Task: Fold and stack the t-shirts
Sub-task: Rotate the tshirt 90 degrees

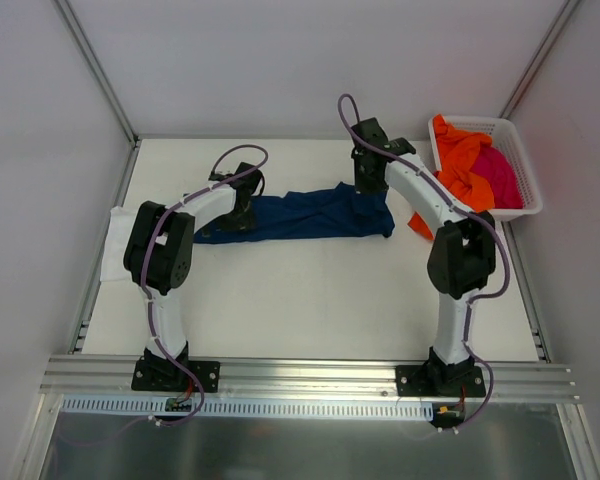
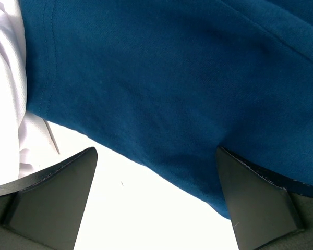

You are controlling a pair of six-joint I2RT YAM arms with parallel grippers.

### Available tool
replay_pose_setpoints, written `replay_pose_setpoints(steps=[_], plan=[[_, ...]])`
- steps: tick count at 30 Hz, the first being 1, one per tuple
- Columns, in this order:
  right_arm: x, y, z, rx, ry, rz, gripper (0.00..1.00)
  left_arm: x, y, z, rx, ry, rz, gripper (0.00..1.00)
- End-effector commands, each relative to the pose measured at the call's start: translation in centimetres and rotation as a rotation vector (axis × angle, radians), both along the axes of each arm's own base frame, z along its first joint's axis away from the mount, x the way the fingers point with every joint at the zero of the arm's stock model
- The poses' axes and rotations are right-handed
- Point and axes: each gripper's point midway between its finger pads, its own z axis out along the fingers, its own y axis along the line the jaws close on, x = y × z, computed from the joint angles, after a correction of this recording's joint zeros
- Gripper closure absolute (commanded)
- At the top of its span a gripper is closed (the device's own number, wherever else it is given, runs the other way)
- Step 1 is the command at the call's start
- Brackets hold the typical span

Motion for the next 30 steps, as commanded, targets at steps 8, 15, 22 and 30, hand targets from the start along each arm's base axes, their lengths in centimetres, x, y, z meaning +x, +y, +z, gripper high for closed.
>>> replay_pose_setpoints(steps=[8,15,22,30], plan=[[0.4,-0.2,-7.7,-0.019,0.227,-0.02,0.99,-2.9,0.3,-0.8,0.001,0.12,-0.028,0.01],[0.3,-3.0,-9.1,-0.111,0.273,-0.074,0.99,-3.8,0.0,-1.6,-0.026,0.149,-0.021,0.01],[0.5,-4.2,-10.7,-0.123,0.324,-0.102,0.99,-6.0,-1.1,-1.9,-0.025,0.162,-0.033,0.02],[0.5,-4.0,-12.2,-0.122,0.375,-0.096,1.0,-8.3,-1.8,-2.3,-0.026,0.178,-0.044,0.01]])
